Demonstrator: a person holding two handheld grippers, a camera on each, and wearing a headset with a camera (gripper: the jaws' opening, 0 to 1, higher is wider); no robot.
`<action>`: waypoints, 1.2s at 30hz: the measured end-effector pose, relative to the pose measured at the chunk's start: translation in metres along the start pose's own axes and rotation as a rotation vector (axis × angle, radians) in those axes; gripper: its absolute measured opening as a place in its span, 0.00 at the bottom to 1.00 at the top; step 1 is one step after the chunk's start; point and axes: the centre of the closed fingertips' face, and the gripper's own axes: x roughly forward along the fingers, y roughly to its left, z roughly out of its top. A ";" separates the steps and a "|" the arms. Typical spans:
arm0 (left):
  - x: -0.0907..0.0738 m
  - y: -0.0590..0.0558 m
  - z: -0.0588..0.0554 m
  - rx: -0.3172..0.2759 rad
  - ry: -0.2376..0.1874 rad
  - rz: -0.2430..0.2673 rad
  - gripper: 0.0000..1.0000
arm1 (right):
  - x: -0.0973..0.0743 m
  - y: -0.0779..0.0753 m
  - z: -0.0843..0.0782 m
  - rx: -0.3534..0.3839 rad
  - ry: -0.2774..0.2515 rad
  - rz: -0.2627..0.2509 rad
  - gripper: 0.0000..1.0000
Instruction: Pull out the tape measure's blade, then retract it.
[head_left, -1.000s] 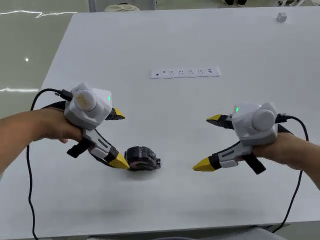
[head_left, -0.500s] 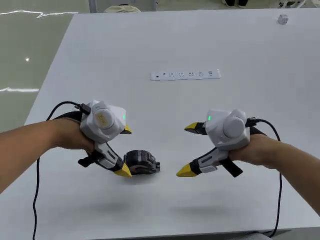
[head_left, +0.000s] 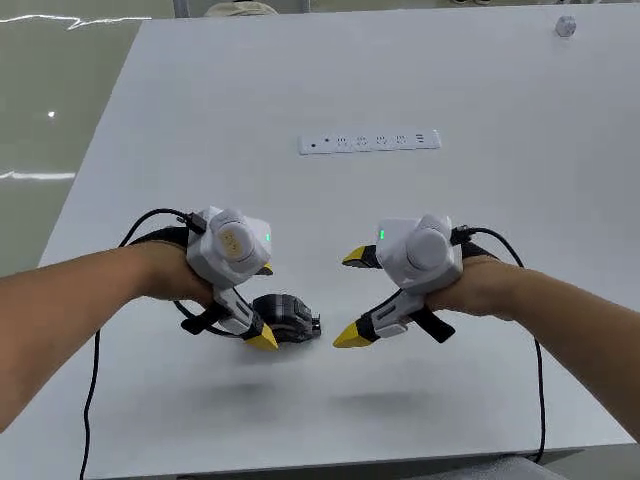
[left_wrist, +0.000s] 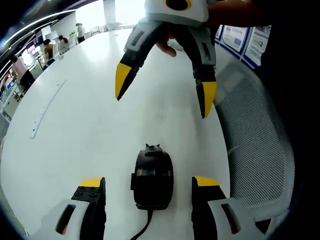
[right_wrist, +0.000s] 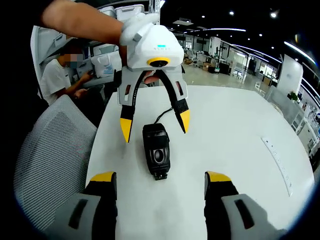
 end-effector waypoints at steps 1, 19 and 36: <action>0.002 -0.001 -0.001 -0.013 0.001 -0.010 0.66 | 0.002 -0.001 -0.001 0.001 0.003 0.001 0.72; 0.028 -0.006 -0.006 -0.031 0.052 -0.044 0.37 | 0.026 -0.002 -0.004 0.004 0.075 0.083 0.62; 0.028 -0.005 -0.005 -0.002 0.023 -0.028 0.35 | 0.049 0.003 -0.026 -0.045 0.208 0.149 0.44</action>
